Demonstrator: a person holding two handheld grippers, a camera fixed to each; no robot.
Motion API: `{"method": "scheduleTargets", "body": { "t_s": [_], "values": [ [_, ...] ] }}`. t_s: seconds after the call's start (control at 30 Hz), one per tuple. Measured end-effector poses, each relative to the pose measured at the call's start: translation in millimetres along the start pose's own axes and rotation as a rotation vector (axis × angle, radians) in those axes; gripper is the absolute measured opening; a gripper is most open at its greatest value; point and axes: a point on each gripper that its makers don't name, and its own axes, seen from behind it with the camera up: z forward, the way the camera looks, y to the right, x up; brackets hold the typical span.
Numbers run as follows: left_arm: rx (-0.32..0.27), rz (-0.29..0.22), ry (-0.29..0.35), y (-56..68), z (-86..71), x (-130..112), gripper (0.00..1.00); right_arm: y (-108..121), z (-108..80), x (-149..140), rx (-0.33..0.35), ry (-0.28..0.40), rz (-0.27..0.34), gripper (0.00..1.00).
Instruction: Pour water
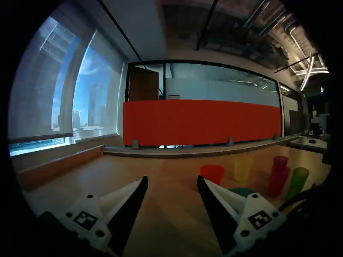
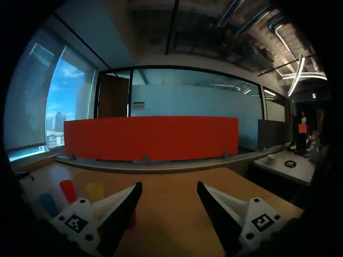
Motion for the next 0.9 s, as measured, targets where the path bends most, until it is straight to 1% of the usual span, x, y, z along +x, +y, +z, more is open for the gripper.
{"method": "scheduleTargets", "body": {
  "t_s": [0.2,0.33,0.5,0.7,0.9],
  "values": [
    [0.000,-0.001,-0.001,0.2,0.1,0.1,0.84,-7.6,-2.2,-0.6,0.028,0.011,-0.002,0.99],
    [0.001,0.001,0.000,-0.4,0.4,0.1,0.84,-13.6,-4.0,-3.5,0.056,0.020,-0.016,0.99],
    [0.001,0.001,0.000,-0.4,0.7,0.2,0.84,-15.8,-5.0,-10.9,0.068,0.017,-0.037,0.99],
    [0.001,0.000,0.000,-0.3,0.4,0.7,0.84,-23.6,-2.0,-14.2,0.088,0.041,-0.051,0.99],
    [0.001,0.001,0.000,-0.1,0.1,0.8,0.84,-30.7,3.4,-19.9,0.101,0.043,-0.045,0.99]
  ]
}}
